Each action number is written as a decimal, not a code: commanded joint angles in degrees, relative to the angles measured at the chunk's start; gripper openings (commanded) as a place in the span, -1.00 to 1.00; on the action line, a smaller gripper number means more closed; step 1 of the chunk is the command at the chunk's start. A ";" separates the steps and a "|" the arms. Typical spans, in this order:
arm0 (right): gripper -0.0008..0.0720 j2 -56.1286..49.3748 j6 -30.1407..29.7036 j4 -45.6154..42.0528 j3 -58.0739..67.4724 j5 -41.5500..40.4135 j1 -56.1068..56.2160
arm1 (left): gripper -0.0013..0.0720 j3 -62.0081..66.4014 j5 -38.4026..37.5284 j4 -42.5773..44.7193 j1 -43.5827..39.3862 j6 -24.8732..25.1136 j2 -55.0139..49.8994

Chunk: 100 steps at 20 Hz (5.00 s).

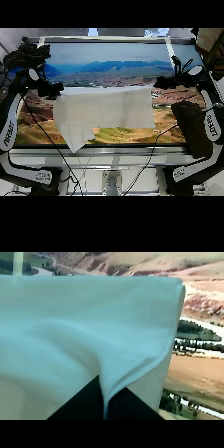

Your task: Fold the shirts.

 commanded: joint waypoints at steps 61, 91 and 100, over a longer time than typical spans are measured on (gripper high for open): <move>0.05 27.28 9.99 3.78 -56.17 -5.49 -10.54 | -0.93 -58.69 11.52 -43.25 11.39 9.51 30.58; -0.89 59.80 3.61 0.94 -56.89 14.58 -27.50 | -0.93 -58.51 -2.47 -56.22 11.41 2.62 70.14; -0.89 52.59 4.22 3.23 -41.46 2.99 -27.30 | -0.94 -58.23 11.82 -33.57 11.41 -7.56 72.15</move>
